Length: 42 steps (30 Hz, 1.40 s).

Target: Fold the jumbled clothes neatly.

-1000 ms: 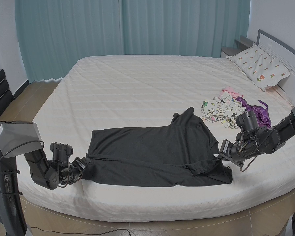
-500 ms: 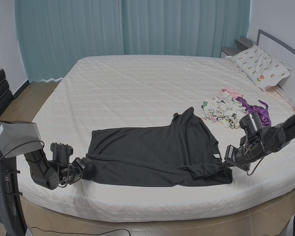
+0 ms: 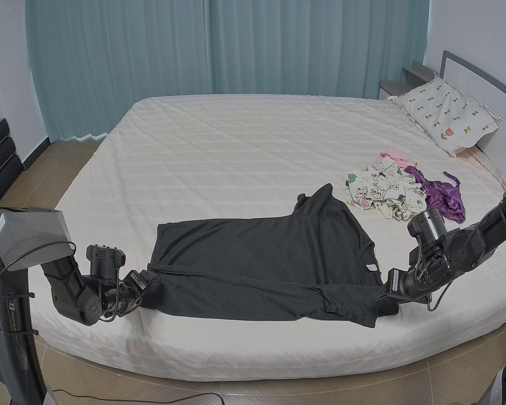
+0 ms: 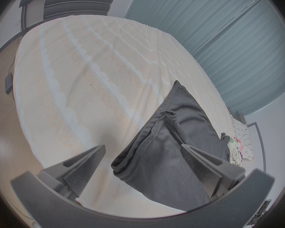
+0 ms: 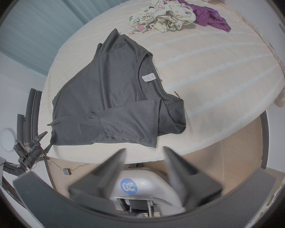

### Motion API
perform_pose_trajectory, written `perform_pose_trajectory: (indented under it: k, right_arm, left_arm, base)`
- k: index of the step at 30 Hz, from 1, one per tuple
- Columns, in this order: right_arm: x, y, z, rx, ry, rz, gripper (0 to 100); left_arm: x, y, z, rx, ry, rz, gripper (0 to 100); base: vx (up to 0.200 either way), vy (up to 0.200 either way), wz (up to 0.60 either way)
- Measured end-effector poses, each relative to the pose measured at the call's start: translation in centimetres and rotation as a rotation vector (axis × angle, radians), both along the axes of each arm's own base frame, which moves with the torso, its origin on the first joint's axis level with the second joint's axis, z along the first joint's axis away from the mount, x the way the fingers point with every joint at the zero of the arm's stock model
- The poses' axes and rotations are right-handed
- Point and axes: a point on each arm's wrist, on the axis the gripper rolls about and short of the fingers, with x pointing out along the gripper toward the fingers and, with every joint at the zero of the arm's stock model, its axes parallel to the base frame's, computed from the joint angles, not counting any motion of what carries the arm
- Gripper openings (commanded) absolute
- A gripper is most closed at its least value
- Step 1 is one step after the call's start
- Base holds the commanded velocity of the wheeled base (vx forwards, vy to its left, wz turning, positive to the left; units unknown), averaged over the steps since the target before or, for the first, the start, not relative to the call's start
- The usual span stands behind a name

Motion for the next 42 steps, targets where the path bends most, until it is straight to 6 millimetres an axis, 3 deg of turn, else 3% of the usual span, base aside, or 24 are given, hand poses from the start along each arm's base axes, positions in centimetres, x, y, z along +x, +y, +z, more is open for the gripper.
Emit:
perform_pose_trajectory:
  k: [7, 16, 26, 32, 33, 42]
  right_arm:
    - [0.5, 0.0, -1.2, -0.096, -0.019, -0.008, 100]
    - [3.3, 0.6, -3.5, -0.064, -0.16, -0.038, 100]
    - [5.7, 1.0, -6.2, -0.05, -0.166, -0.067, 100]
    - [6.1, 0.8, -7.4, -0.058, -0.144, -0.07, 100]
    - [6.1, 0.8, -7.6, -0.059, -0.14, -0.07, 0]
    - [6.2, 0.5, -8.0, -0.041, -0.143, -0.094, 0]
  left_arm:
    - [0.0, 0.0, 0.0, 0.0, 0.0, -0.001, 100]
    - [0.0, 0.0, 0.0, 0.0, 0.0, -0.001, 100]
    - [0.0, 0.0, 0.0, 0.001, 0.0, -0.001, 100]
    - [0.0, 0.0, 0.0, 0.001, 0.0, -0.001, 100]
    - [0.0, 0.0, 0.0, 0.001, 0.0, -0.001, 100]
    - [0.0, 0.0, 0.0, 0.001, 0.0, -0.001, 100]
  base:
    - [0.0, 0.0, 0.0]
    - [0.0, 0.0, 0.0]
    - [0.0, 0.0, 0.0]
    - [0.0, 0.0, 0.0]
    - [0.0, 0.0, 0.0]
    - [0.0, 0.0, 0.0]
